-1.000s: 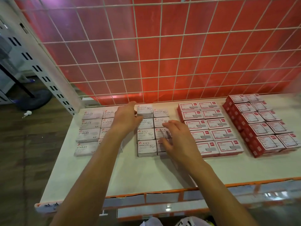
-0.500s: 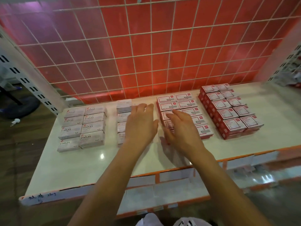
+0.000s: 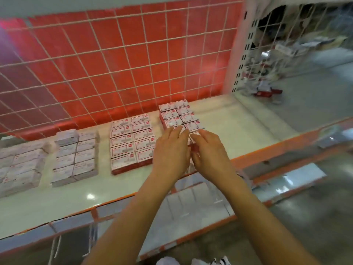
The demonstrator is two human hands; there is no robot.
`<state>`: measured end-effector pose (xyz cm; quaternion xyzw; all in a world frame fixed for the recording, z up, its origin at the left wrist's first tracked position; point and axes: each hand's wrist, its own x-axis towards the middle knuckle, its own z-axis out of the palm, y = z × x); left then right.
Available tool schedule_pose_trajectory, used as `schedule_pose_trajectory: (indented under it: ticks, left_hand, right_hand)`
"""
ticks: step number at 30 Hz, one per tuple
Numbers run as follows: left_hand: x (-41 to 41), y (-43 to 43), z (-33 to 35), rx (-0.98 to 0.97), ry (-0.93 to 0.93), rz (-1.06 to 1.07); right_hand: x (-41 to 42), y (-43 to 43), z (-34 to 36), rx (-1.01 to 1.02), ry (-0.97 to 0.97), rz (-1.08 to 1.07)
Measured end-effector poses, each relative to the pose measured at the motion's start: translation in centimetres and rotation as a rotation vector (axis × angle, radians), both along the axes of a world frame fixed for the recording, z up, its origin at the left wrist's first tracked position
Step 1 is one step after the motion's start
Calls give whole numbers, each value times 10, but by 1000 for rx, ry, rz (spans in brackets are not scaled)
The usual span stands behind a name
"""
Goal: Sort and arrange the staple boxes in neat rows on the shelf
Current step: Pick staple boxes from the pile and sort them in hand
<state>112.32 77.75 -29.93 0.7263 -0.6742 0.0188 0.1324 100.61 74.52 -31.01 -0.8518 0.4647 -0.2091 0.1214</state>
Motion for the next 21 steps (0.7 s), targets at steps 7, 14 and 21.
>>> schedule_pose_trajectory:
  ticks: [7,14,21]
  left_hand:
    - [-97,-37,-6,35,4,-92]
    - [-150,-75,-12,85,34,-161]
    - [-174,-139,-17,109,39,-206]
  right_hand:
    - [-104,-29,1,58,67,-78]
    - [-161,-57,-7,124,54,-163]
    - [-187,-110,-13,131,34,-236]
